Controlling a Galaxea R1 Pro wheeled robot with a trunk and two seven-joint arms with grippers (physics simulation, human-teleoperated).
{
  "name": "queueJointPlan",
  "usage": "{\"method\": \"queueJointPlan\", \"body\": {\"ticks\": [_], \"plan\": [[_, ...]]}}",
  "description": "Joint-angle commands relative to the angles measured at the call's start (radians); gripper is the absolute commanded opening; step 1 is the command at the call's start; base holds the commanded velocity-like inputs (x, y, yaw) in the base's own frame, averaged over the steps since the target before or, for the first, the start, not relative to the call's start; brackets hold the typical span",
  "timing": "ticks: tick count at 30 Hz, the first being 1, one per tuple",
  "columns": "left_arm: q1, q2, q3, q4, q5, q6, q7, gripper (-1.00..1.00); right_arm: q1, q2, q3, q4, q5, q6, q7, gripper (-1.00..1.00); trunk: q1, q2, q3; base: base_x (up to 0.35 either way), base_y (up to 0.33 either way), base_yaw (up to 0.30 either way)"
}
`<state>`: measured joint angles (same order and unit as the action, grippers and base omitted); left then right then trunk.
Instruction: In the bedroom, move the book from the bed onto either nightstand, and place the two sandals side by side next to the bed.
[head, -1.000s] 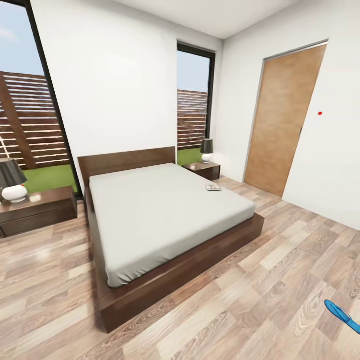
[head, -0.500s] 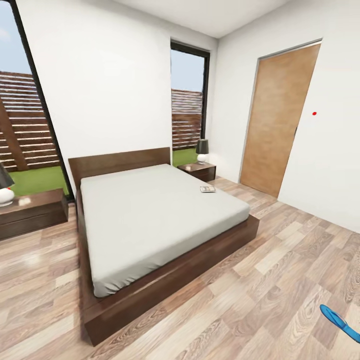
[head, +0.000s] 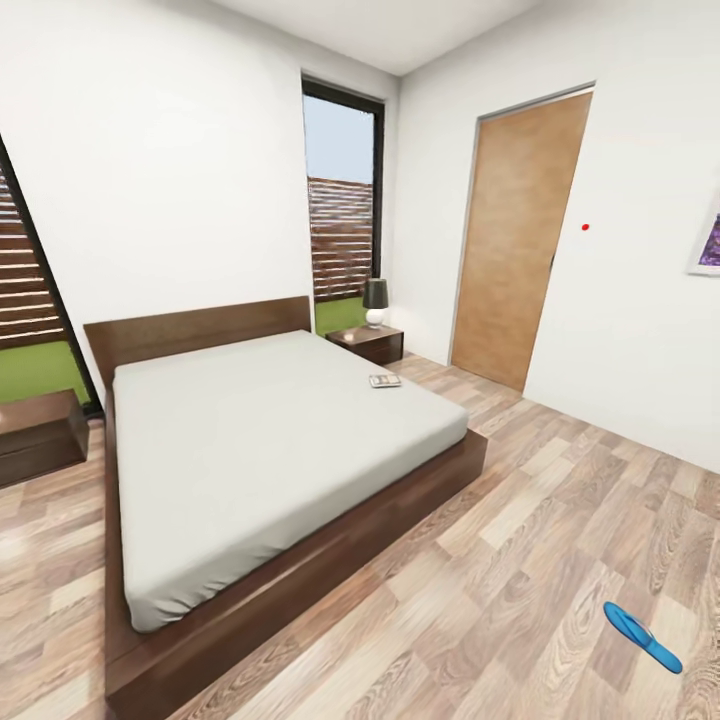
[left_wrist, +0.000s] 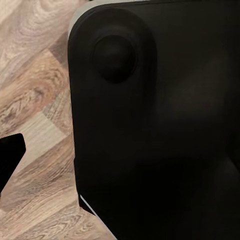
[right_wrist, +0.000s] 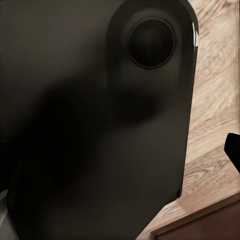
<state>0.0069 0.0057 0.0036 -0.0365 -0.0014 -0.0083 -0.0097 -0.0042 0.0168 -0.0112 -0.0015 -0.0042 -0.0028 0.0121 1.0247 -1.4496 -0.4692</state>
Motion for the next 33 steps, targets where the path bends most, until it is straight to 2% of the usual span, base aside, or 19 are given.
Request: {"method": "queueJointPlan", "body": {"ticks": [1, 33], "plan": [[0.001, 0.000, 0.000, -0.002, 0.000, -0.001, -0.001, 1.00, 0.000, 0.000, -0.001, 0.000, 0.000, 0.000, 0.001, 1.00, 0.000, 0.000, -0.001, 0.157, -0.142, -0.167], [0.001, -0.009, 0.001, -0.009, 0.002, -0.001, -0.001, 1.00, 0.000, 0.000, 0.005, 0.000, 0.001, 0.000, 0.000, 1.00, 0.000, 0.000, -0.001, 0.140, -0.136, -0.153]]}}
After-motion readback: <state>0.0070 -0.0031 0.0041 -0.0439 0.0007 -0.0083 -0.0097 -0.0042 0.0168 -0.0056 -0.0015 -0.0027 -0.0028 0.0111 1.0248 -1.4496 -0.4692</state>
